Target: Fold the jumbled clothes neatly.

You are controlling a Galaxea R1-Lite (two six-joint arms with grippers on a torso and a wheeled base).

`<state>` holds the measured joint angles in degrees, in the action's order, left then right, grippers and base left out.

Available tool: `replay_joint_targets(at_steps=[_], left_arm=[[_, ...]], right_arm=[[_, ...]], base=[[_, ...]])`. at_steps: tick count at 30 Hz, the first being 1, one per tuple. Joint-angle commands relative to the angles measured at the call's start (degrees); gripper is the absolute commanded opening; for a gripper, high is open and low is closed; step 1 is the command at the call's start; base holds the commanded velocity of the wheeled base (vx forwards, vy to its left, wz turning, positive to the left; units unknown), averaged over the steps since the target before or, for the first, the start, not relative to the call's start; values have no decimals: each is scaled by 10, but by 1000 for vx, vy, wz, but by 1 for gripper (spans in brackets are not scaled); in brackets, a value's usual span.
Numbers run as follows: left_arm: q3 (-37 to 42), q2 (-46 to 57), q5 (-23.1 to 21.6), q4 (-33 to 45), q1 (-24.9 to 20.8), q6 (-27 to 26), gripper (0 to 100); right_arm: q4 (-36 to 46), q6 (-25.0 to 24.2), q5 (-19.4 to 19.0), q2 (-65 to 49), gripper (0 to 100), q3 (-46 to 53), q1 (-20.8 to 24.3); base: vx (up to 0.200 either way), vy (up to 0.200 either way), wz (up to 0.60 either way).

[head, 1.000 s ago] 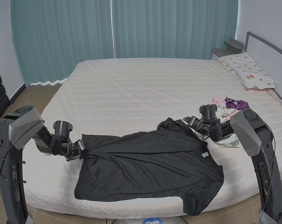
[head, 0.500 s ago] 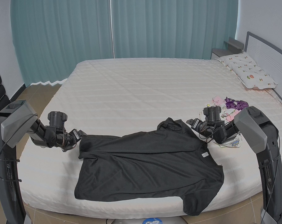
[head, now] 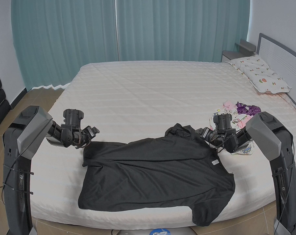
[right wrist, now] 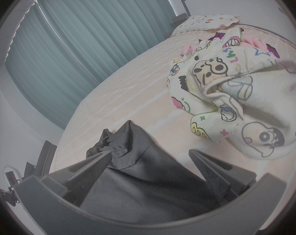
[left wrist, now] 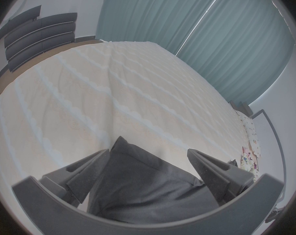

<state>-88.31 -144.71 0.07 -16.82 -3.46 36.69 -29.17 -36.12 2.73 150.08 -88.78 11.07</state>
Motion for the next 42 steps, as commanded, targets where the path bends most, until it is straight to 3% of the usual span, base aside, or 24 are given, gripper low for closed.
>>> replay_joint_targets(at_steps=[1, 12, 13, 20, 30, 34, 42], left_arm=[[-53, -56, 12, 17, -7, -1, 100], [-56, -65, 23, 17, -6, -5, 100], [-56, -67, 23, 17, -5, -7, 0], [-55, -71, 23, 18, -5, -9, 0], [-50, -55, 35, 18, -5, -8, 0], [-48, -50, 36, 18, -5, -7, 0], [-41, -45, 36, 18, -5, -5, 0]], right_arm=[[0, 2, 0, 0, 100, 5, 1], [-1, 3, -12, 6, 100, 4, 2], [-1, 4, -16, 7, 100, 4, 2], [-1, 13, -22, 15, 100, -1, 2], [-1, 25, -72, 19, 100, -10, 2], [-1, 49, -72, 39, 100, -34, 1], [2, 50, -61, 90, 100, -114, -7]], base=[[0, 0, 0], [0, 0, 0], [0, 0, 0], [0, 0, 0], [0, 0, 0], [0, 0, 0], [0, 0, 0]])
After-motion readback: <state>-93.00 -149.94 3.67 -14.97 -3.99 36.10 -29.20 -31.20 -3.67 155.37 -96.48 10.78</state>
